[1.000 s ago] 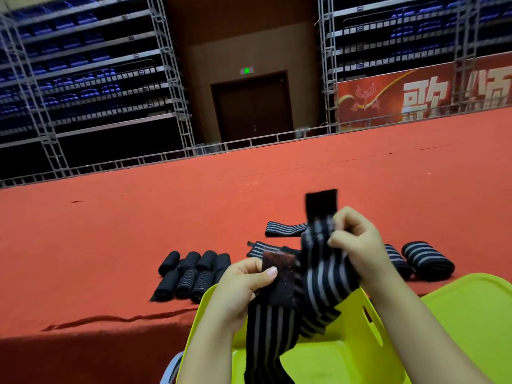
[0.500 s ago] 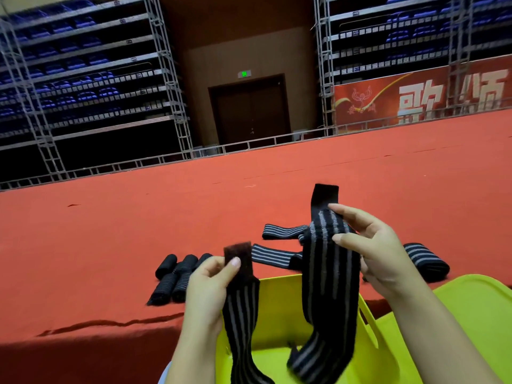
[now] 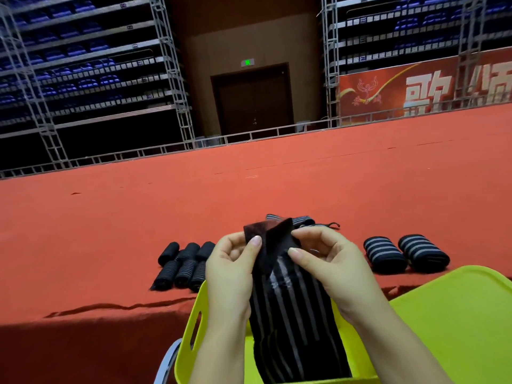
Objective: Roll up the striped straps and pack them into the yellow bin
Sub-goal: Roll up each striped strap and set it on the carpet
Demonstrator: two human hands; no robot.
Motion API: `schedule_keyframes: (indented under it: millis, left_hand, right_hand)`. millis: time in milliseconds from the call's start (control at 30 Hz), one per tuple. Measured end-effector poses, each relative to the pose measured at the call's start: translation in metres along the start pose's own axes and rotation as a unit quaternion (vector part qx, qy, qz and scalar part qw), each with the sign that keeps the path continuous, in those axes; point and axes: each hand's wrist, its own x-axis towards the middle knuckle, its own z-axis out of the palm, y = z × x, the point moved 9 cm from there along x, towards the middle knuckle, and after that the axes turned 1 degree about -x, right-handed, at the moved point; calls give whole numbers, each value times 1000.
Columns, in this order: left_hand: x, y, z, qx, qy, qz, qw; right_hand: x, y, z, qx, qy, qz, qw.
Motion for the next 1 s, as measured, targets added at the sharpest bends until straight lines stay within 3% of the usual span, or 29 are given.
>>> schedule_keyframes:
  millis: [433,1000]
  left_hand:
    - [-25,-7,12,52,-9,7,999]
    - [-36,-16,20,-35,-63,-34,997]
  right_hand:
    - [-10,12,-9,-70,92,2,993]
    - [-12,23,-8,-24,63,26,997]
